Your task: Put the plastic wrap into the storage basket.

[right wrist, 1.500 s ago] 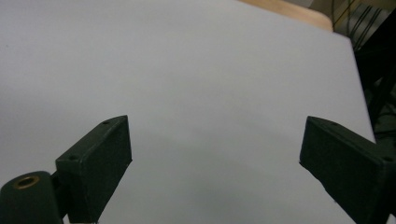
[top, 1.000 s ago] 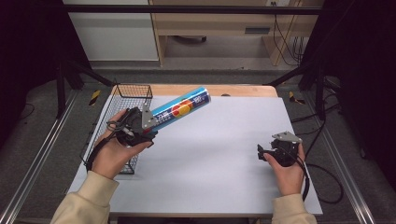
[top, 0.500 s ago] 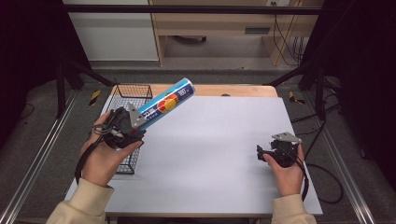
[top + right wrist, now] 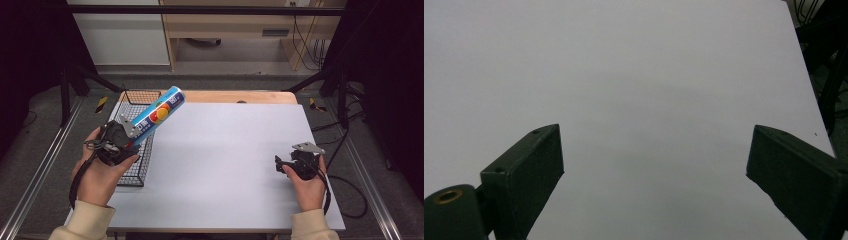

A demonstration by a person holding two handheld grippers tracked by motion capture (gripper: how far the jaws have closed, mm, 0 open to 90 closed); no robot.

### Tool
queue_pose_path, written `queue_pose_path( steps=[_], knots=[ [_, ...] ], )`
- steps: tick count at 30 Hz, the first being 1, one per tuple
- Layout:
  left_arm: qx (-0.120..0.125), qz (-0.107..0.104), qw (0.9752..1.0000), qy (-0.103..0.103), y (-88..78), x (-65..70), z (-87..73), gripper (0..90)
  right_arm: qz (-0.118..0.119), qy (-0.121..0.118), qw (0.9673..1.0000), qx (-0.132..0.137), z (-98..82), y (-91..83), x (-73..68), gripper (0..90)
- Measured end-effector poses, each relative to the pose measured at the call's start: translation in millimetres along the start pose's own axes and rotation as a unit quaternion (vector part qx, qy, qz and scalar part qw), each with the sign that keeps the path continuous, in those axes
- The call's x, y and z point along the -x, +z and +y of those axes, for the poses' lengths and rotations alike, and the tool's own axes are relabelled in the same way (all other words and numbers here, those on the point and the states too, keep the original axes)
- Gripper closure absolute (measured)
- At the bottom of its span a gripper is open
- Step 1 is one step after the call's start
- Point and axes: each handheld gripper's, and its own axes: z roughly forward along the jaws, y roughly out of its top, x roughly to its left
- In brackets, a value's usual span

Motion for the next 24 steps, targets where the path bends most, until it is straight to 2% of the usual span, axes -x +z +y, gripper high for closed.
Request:
queue_pose_path(
  steps=[4,7,12,14,21,24],
  knots=[
    [-0.016,0.009,0.9998,-0.01,2.4,-2.2,-4.7,29.9,0.006,0.004,1.0,0.004,0.5,-0.5,0.5,8.5],
    [-0.027,0.01,0.9993,-0.023,4.3,-5.7,-8.4,30.0,0.007,0.005,1.0,0.003,0.2,-0.4,0.7,8.4],
    [-0.04,0.014,0.9987,-0.03,7.6,-9.8,-13.4,30.1,0.008,0.007,0.9999,0.003,0.3,-0.1,1.5,8.3],
    [-0.046,0.014,0.998,-0.04,10.7,-11.9,-18.7,30.2,0.009,0.008,0.9999,0.002,0.4,-0.2,1.1,8.2],
    [-0.068,0.015,0.9967,-0.042,15.8,-9.9,-24.9,30.4,0.011,0.006,0.9999,0.0,-0.1,0.1,0.7,8.2],
    [-0.069,0.012,0.9965,-0.046,17.5,-10.6,-26.7,30.5,0.01,0.009,0.9999,0.0,0.0,-0.3,0.7,8.2]
  ],
)
